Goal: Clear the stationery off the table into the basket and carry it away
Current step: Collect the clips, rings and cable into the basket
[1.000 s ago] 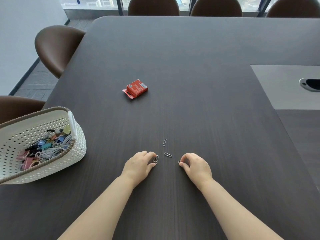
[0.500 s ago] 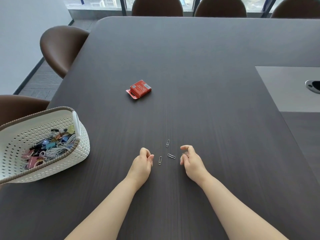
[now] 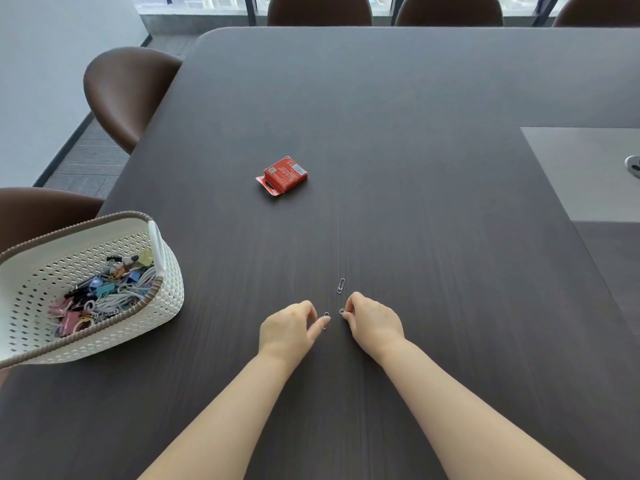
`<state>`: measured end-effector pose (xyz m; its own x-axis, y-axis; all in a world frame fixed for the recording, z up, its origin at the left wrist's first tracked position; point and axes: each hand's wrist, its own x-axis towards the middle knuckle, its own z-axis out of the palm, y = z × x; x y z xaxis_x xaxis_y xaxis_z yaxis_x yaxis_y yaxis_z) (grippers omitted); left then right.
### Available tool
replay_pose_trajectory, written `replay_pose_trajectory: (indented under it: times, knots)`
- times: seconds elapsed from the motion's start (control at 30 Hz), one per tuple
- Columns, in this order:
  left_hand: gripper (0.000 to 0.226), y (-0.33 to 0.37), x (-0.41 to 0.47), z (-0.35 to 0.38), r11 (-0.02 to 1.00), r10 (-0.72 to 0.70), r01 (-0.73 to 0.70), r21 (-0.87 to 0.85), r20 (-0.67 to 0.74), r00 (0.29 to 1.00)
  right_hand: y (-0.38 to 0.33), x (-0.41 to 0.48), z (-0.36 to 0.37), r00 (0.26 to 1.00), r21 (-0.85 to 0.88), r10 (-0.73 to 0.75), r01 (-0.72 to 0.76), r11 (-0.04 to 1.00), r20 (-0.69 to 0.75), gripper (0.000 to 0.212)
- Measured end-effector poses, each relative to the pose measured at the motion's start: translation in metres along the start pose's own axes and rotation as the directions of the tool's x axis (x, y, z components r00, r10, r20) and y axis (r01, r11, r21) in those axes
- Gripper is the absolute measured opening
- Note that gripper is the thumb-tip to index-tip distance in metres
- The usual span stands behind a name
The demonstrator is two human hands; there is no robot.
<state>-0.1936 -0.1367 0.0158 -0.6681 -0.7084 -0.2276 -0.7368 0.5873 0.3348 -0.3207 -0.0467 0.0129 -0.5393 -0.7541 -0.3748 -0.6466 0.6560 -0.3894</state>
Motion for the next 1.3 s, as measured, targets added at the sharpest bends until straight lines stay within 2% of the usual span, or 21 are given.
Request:
replay_pose_trajectory:
  times: [0.07,0.13,0.33,0.43,0.57,0.73,0.83,0.93,1.0,1.03,1.1,1.17,1.23,1.3]
  knots:
    - [0.035,0.008,0.002,0.003,0.997,0.005,-0.008,0.078,0.035,0.999,0.001,0.0,0.0,1.0,-0.069,-0.019,0.019,0.997,0.003,0.019]
    - [0.032,0.014,0.004,0.005,0.996,-0.006,0.002,0.085,0.043,0.999,0.004,-0.001,0.0,1.0,-0.084,-0.019,0.018,0.996,-0.01,0.019]
    - [0.02,0.02,0.007,0.007,0.996,-0.048,0.04,0.077,0.108,0.993,0.015,-0.004,-0.003,0.976,0.031,0.078,-0.073,0.997,-0.205,0.028]
    - [0.021,0.021,0.007,0.004,0.997,-0.043,0.032,0.073,0.16,0.986,0.019,0.003,-0.008,0.971,0.059,0.113,-0.103,0.993,-0.212,0.033]
    - [0.015,0.016,0.004,0.002,0.986,-0.057,0.075,-0.15,0.122,0.991,0.013,0.015,-0.012,0.987,0.065,0.107,-0.099,0.993,-0.123,0.029]
    - [0.008,0.007,0.004,-0.002,0.929,-0.009,0.03,-0.368,0.057,0.998,0.003,0.025,-0.014,0.988,0.097,0.148,-0.142,0.985,-0.05,0.018]
    - [0.019,-0.007,0.005,-0.003,0.837,-0.022,0.072,-0.543,0.097,0.995,-0.001,0.026,-0.017,0.986,0.023,0.161,-0.162,0.987,0.035,0.019]
    - [0.026,-0.016,0.003,-0.005,0.625,-0.127,0.181,-0.76,0.129,0.983,-0.005,0.021,-0.018,0.989,-0.057,0.133,-0.13,0.99,0.06,0.021]
    - [0.026,-0.02,0.0,-0.006,0.522,-0.196,0.206,-0.828,0.118,0.973,-0.006,0.016,-0.016,0.994,-0.033,0.101,-0.1,0.994,0.047,0.021]
    - [0.021,-0.022,-0.001,-0.006,0.504,-0.21,0.206,-0.839,0.112,0.971,-0.006,0.013,-0.014,0.995,0.005,0.086,-0.086,0.996,0.04,0.019]
    - [0.022,-0.024,-0.005,-0.01,0.525,-0.203,0.22,-0.822,0.131,0.97,-0.007,0.009,-0.012,0.997,0.063,0.064,-0.066,0.996,0.037,0.012]
    - [0.039,-0.028,-0.006,-0.009,0.654,-0.167,0.217,-0.725,0.142,0.976,-0.007,0.008,-0.01,0.998,0.072,0.059,-0.061,0.996,0.024,0.009]
    - [0.044,-0.032,-0.008,-0.008,0.796,-0.128,0.172,-0.581,0.117,0.985,-0.006,0.01,-0.009,0.996,0.067,0.074,-0.071,0.995,-0.044,0.007]
    - [0.044,-0.036,-0.009,-0.007,0.832,-0.131,0.153,-0.533,0.08,0.988,-0.005,0.013,-0.011,0.991,0.046,0.075,-0.07,0.996,-0.114,0.012]
